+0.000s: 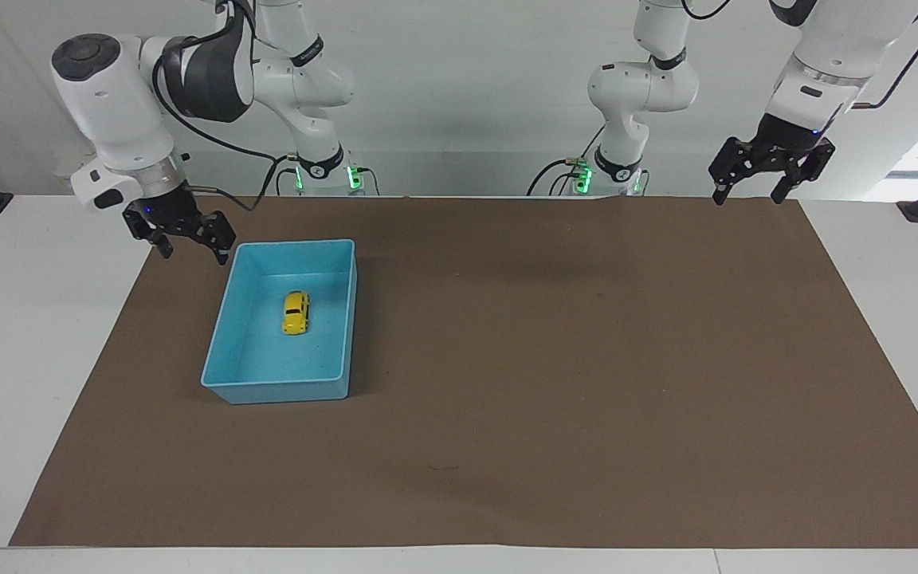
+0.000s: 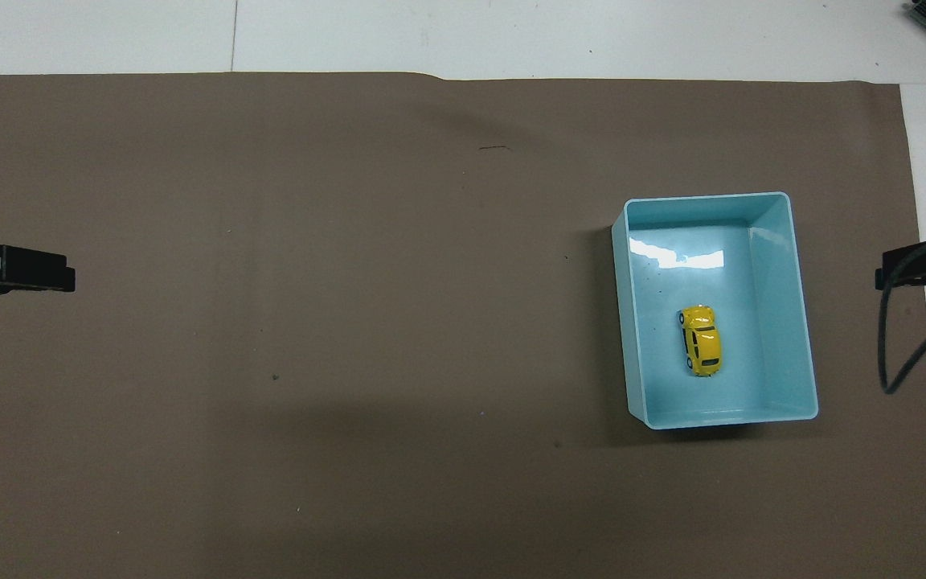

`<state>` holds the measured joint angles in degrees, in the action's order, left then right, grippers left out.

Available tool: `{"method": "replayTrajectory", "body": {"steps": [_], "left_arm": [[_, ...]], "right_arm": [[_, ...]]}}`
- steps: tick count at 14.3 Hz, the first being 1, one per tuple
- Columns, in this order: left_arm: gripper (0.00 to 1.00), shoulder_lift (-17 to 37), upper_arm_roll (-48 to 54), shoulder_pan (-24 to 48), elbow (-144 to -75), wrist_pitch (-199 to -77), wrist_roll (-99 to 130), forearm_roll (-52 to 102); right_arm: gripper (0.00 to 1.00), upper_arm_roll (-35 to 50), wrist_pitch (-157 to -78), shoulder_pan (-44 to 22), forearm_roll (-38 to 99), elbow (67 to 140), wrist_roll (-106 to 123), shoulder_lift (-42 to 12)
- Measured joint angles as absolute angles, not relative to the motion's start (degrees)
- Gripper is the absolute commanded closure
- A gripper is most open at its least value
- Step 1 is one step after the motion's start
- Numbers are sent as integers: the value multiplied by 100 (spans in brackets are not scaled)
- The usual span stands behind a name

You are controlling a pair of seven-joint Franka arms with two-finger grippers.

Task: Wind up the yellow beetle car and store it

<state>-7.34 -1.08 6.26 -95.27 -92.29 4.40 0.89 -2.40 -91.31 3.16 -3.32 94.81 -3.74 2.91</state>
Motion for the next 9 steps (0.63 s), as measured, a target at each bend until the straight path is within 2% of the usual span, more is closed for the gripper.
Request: {"method": "replayTrajectory", "body": {"steps": [5, 9], "left_arm": [[0, -734, -108, 626, -9527, -9229, 440, 89], [0, -734, -108, 626, -9527, -9229, 440, 89]], "right_arm": [[0, -223, -8314, 316, -328, 8845, -430, 285], [0, -223, -8292, 315, -320, 8773, -430, 268]]}}
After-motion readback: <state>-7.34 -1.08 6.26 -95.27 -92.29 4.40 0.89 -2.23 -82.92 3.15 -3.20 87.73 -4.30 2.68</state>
